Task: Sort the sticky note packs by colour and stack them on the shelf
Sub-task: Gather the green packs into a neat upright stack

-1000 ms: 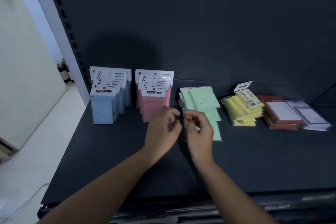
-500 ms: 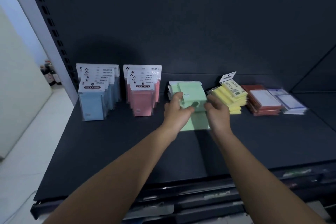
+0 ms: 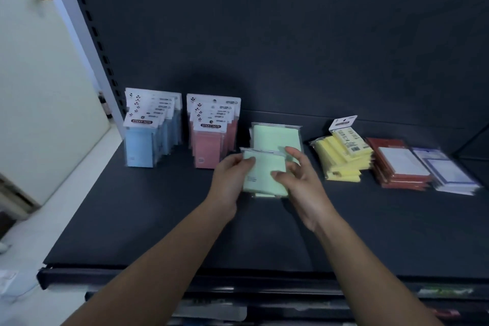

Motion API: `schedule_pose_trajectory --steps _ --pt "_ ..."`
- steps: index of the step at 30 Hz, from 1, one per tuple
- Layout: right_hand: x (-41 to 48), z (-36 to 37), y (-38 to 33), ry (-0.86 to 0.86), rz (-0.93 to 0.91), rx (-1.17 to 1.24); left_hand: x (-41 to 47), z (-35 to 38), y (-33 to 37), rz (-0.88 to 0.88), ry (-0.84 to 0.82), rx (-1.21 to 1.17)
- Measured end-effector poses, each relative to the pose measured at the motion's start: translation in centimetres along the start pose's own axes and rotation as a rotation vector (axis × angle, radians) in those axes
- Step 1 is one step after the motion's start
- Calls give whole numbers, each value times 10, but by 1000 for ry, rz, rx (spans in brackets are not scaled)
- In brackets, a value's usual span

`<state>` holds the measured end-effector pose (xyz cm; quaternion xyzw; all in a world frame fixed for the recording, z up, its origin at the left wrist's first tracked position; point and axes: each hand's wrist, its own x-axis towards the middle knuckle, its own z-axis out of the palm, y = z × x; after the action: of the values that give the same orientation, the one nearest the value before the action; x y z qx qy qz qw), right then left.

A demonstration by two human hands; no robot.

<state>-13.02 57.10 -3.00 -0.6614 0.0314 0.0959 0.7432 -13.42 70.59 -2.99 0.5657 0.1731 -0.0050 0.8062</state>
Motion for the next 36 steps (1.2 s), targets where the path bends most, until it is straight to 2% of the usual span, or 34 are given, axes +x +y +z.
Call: schedule_pose_trajectory --steps 4,6,9,13,18,20,22,25,27,29,31,33,36 --pt "-6 30 8 -189 -118 -296 -7 -43 -1 182 62 192" --pt "-6 44 16 -190 -193 -528 -11 -64 -4 214 69 355" --pt "-8 64 28 -218 -270 -752 -16 -89 -5 239 111 623" --pt "-13 86 43 -276 -262 -896 -22 -116 -4 296 175 884" --pt "-14 97 50 -230 -342 -1150 -20 -120 -2 279 246 1237" --pt "-11 95 45 -205 -395 -1095 -16 -112 -1 360 236 1206" --pt "-4 86 33 -98 -472 -953 -12 -98 2 474 164 1109" --pt "15 57 9 227 -514 -758 0 -64 9 506 35 876" --pt "26 36 -2 393 -465 -712 7 -41 15 460 -67 792" --pt "35 21 -6 408 -364 -642 13 -24 18 379 -197 639" --pt "39 13 -6 309 -252 -497 19 -14 17 298 -278 519" --pt "42 5 -3 291 -178 -418 24 -7 11 310 -242 483" --pt "43 -1 -1 374 -167 -261 28 0 7 353 -45 358"
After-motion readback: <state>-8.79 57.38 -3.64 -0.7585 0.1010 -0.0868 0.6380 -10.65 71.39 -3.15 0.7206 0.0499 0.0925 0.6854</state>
